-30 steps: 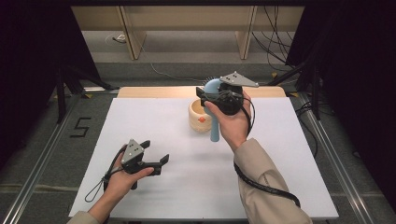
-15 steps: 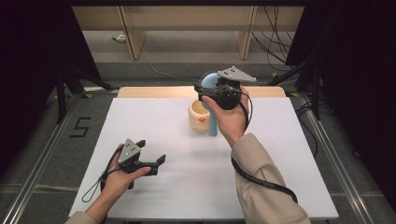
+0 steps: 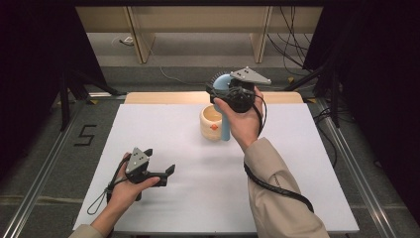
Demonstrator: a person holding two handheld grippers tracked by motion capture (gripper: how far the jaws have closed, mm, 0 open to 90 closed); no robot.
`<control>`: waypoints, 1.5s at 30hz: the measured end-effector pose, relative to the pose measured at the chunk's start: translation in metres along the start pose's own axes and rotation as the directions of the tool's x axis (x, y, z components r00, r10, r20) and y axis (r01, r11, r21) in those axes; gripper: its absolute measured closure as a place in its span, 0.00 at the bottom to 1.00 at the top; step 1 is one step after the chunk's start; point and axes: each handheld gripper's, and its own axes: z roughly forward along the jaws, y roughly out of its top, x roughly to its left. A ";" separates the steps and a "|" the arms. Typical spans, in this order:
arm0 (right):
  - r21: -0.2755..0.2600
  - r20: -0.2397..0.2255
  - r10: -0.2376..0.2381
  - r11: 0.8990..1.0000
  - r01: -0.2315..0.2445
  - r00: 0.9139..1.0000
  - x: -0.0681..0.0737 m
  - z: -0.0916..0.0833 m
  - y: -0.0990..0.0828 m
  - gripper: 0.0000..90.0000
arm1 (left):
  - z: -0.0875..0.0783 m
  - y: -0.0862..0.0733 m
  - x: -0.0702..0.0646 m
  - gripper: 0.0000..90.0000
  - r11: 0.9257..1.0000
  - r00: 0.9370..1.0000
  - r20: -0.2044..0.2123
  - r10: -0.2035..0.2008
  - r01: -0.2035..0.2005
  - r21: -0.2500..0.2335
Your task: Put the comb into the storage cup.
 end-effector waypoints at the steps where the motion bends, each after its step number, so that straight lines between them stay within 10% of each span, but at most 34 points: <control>1: -0.001 0.001 -0.001 1.000 0.001 1.000 0.000 0.000 0.000 0.29 | 0.000 0.000 0.000 0.00 1.000 1.000 0.000 0.000 0.000 -0.001; 45: -0.050 0.032 -0.005 0.999 0.007 0.999 -0.009 0.014 0.021 0.29 | 0.000 0.000 0.001 0.00 1.000 1.000 0.000 -0.001 0.001 -0.003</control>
